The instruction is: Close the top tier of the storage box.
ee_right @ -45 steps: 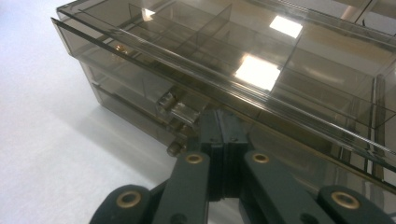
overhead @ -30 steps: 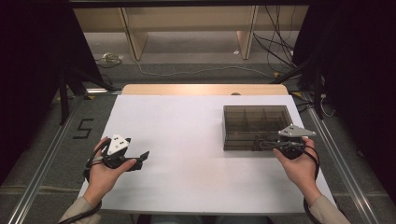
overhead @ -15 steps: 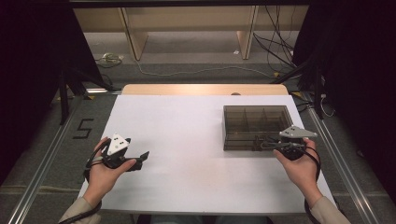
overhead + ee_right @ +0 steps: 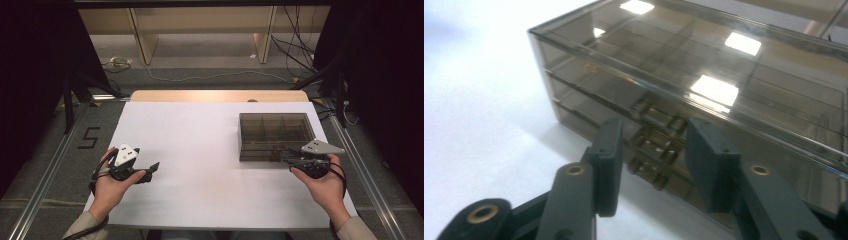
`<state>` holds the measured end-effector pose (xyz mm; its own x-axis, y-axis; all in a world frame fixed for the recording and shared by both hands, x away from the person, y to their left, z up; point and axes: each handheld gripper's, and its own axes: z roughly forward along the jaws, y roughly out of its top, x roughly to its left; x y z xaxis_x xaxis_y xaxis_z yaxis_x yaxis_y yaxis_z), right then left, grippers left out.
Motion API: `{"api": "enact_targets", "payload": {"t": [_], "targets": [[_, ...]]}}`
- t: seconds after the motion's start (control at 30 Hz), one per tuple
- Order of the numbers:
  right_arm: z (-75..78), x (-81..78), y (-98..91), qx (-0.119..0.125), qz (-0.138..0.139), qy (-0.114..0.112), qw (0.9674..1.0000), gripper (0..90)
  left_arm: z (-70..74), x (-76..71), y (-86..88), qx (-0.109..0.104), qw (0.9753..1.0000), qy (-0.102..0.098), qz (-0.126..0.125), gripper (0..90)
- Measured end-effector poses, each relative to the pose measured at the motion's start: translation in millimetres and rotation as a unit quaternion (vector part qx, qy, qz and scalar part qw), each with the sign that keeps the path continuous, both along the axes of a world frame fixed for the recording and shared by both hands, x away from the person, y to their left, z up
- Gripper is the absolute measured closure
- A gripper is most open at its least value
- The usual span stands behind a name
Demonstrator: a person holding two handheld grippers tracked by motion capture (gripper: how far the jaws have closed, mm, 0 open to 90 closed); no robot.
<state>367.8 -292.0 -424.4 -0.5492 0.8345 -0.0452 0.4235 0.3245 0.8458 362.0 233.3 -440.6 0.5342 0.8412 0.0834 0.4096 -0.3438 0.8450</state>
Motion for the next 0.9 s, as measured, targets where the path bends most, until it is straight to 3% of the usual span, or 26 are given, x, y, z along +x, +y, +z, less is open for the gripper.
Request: {"api": "enact_targets", "payload": {"t": [0.37,0.9], "targets": [[0.0,-11.1,0.0,0.025,0.022,-0.003,0.9994,45.4,0.1,-0.3,-0.1,-0.001,1.0000,0.001,-0.001,15.2],[-3.1,-18.1,-1.2,0.036,0.042,-0.004,0.9985,39.8,-0.4,0.0,0.0,-0.001,1.0000,0.003,-0.002,15.3]]}}
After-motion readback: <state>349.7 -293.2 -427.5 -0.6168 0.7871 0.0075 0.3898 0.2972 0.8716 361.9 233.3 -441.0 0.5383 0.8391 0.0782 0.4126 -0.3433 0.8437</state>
